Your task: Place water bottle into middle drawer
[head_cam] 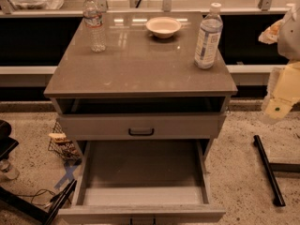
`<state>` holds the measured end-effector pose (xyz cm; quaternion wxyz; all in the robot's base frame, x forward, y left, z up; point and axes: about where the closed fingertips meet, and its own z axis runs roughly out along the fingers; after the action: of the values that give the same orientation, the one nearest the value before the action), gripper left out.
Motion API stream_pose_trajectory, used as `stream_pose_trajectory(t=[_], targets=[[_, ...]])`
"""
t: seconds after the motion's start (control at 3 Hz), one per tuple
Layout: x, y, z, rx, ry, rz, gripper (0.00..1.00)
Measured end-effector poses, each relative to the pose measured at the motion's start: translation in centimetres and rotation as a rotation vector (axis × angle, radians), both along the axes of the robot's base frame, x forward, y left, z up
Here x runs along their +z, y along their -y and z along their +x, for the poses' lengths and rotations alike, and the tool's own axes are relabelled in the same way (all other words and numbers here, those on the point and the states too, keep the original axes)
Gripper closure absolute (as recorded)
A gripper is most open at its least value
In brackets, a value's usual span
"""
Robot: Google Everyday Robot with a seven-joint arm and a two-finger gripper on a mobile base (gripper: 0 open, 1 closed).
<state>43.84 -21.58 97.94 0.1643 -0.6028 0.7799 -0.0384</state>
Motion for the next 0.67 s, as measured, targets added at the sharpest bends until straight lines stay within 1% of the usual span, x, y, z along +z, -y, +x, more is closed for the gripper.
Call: stream_pose_trajectory(t=[0.33,0.67], targets=[[0.0,0.0,0.0,0.000,0.000,0.000,0.00],[0.7,-0.7,1.0,0.010,0.036,0.008,0.00]])
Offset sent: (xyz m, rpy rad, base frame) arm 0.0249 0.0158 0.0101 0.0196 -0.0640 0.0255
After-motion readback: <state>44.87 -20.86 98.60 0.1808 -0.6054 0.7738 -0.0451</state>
